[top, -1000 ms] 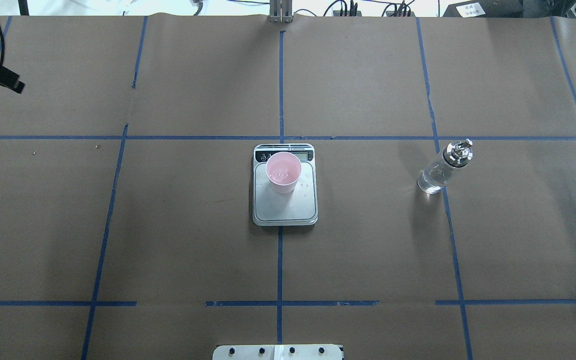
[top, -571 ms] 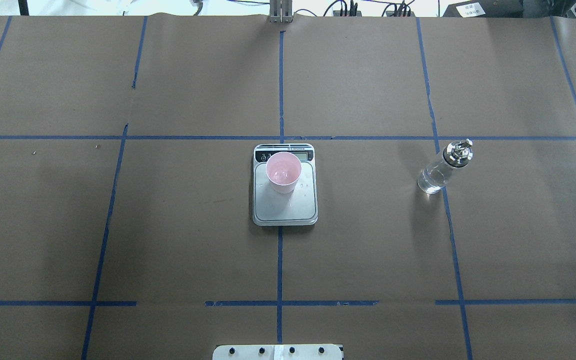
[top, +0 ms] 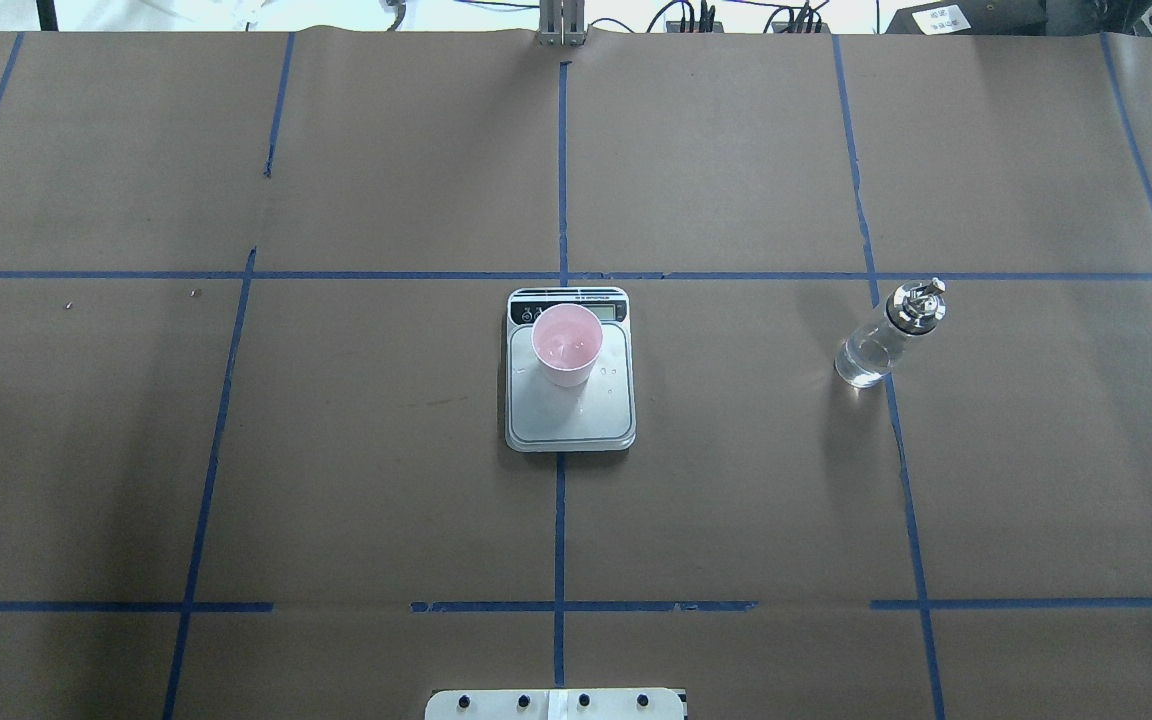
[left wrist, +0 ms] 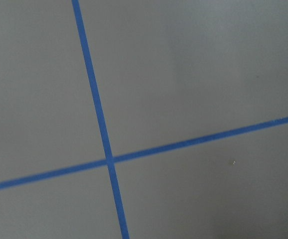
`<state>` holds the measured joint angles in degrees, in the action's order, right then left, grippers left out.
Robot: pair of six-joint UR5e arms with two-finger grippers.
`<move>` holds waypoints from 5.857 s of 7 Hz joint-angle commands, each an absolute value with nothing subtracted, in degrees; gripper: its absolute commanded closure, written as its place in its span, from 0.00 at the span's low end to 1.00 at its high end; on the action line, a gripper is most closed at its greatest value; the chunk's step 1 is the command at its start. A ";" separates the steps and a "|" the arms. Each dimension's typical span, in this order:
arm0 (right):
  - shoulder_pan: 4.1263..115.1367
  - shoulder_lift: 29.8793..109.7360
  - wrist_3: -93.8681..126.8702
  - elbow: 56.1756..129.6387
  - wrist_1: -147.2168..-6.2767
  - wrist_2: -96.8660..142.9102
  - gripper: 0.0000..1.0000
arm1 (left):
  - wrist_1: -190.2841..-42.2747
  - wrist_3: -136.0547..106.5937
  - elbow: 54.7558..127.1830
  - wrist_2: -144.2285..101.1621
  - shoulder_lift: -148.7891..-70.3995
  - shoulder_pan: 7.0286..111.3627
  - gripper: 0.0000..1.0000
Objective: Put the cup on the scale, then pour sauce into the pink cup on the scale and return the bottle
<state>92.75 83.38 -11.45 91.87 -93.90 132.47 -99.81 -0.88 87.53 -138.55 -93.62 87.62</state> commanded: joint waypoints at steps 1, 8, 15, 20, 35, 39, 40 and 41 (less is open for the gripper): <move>91.42 89.02 -11.25 97.98 -93.60 132.45 0.00 | -101.16 -4.82 93.42 -130.85 -88.54 87.63 0.00; 90.18 88.07 -9.58 97.21 -94.66 132.89 0.00 | -87.91 -4.57 101.63 -135.26 -84.72 87.54 0.00; 87.82 85.69 -9.67 99.41 -99.40 130.97 0.00 | -96.23 -3.60 95.01 -128.93 -86.40 87.36 0.00; 87.71 88.51 -9.67 99.49 -98.88 131.31 0.00 | -97.20 -4.04 92.99 -132.28 -86.57 87.28 0.00; 86.13 89.39 -9.67 96.68 -98.88 129.72 0.00 | -98.51 -4.22 93.42 -137.64 -88.16 86.92 0.00; 84.55 89.38 -9.75 96.07 -98.79 130.34 0.00 | -98.78 -3.87 94.39 -137.99 -88.15 86.92 0.00; 84.55 89.21 -9.76 96.06 -98.70 130.25 0.00 | -98.35 -4.13 95.00 -137.99 -88.24 86.92 0.00; 84.55 89.12 -9.76 96.24 -98.70 130.25 0.00 | -98.00 -4.22 95.53 -137.99 -88.16 86.92 0.00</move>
